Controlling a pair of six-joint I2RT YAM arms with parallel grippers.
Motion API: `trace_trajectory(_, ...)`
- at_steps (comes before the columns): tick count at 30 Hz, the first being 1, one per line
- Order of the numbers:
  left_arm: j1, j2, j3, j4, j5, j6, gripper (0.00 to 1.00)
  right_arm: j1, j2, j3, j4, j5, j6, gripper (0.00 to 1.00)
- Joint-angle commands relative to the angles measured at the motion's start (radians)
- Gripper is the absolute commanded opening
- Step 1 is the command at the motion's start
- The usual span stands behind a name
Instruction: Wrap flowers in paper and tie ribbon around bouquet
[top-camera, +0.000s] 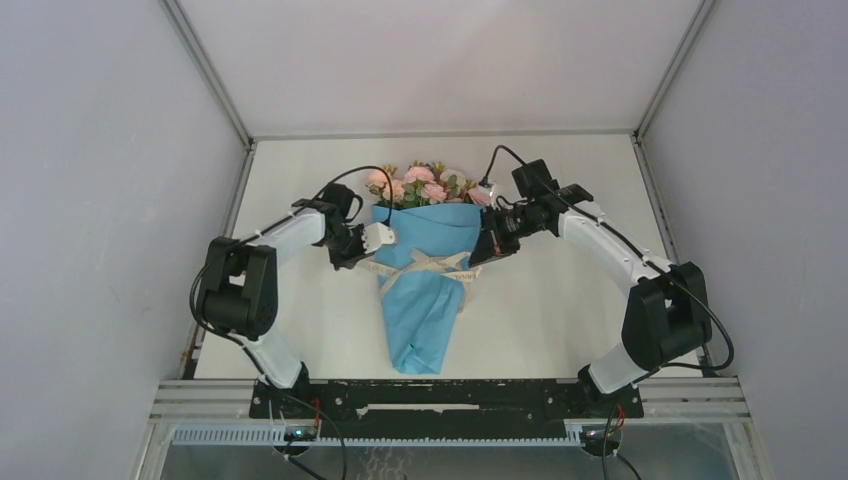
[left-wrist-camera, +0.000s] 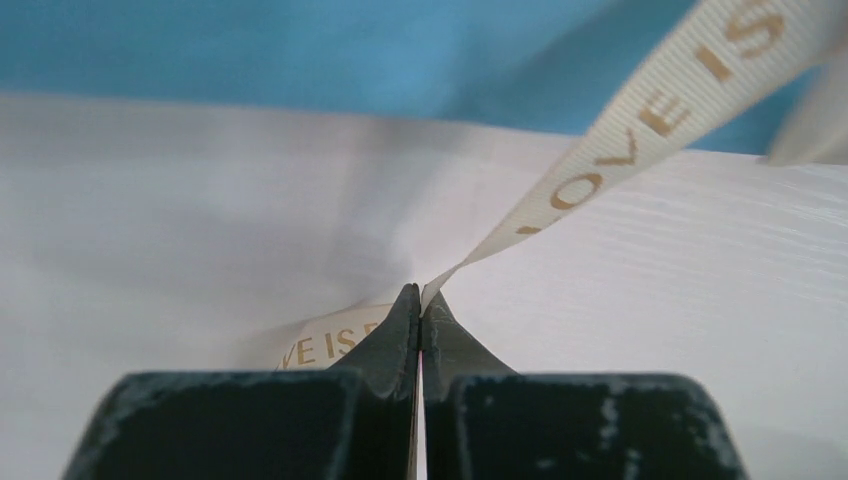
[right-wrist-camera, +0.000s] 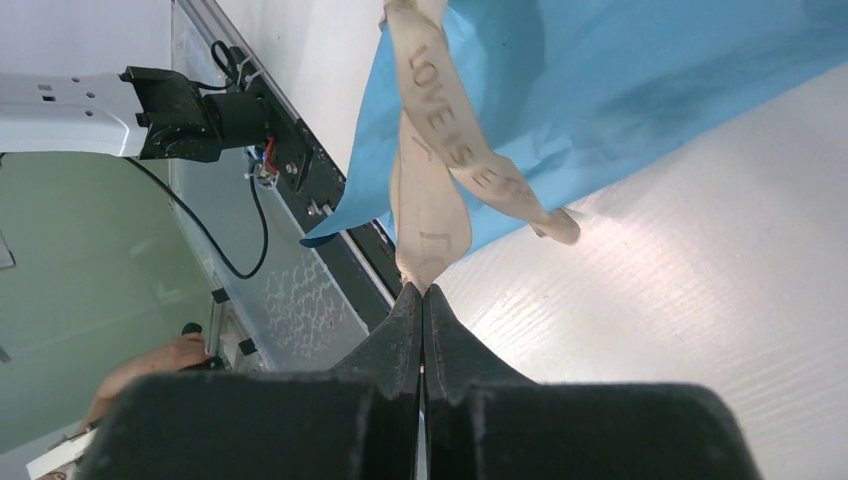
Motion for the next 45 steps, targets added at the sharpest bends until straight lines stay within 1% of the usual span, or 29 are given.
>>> trace_trajectory(1, 0.040, -0.040, 0.043, 0.103, -0.114, -0.156, 0.00, -0.038, -0.068, -0.014, 0.002, -0.054, 0.013, 0.00)
trace_trajectory(3, 0.071, -0.039, 0.051, 0.131, -0.137, -0.201, 0.00, -0.064, -0.096, -0.023, 0.029, -0.094, 0.032, 0.00)
trace_trajectory(6, 0.087, -0.054, 0.043, 0.128, -0.109, -0.247, 0.00, -0.054, -0.115, -0.040, 0.073, -0.078, 0.077, 0.00)
trace_trajectory(8, 0.085, -0.078, 0.027, 0.137, -0.077, -0.290, 0.00, 0.002, -0.110, -0.049, 0.129, -0.093, 0.108, 0.00)
trace_trajectory(12, 0.082, -0.112, 0.028, 0.155, -0.041, -0.448, 0.00, 0.130, -0.117, -0.039, 0.268, -0.120, 0.141, 0.00)
trace_trajectory(15, 0.080, -0.121, 0.029, 0.150, -0.036, -0.532, 0.00, 0.182, -0.145, -0.052, 0.416, -0.132, 0.192, 0.00)
trace_trajectory(18, 0.073, -0.132, 0.030, 0.133, -0.006, -0.573, 0.00, 0.251, -0.172, -0.054, 0.591, -0.153, 0.205, 0.00)
trace_trajectory(22, 0.049, -0.154, 0.026, 0.120, 0.006, -0.599, 0.00, 0.276, -0.210, -0.057, 0.799, -0.211, 0.250, 0.00)
trace_trajectory(24, 0.041, -0.159, 0.022, 0.116, 0.006, -0.600, 0.00, 0.280, -0.238, -0.074, 0.862, -0.208, 0.242, 0.00)
trace_trajectory(27, 0.034, -0.155, 0.019, 0.114, 0.005, -0.597, 0.00, 0.280, -0.246, -0.078, 0.832, -0.138, 0.206, 0.00)
trace_trajectory(35, 0.014, -0.150, 0.020, 0.098, 0.003, -0.597, 0.00, 0.261, -0.212, -0.080, 0.852, -0.110, 0.236, 0.00)
trace_trajectory(45, 0.004, -0.175, 0.010, 0.091, -0.007, -0.605, 0.00, 0.238, -0.185, -0.080, 0.797, -0.045, 0.225, 0.00)
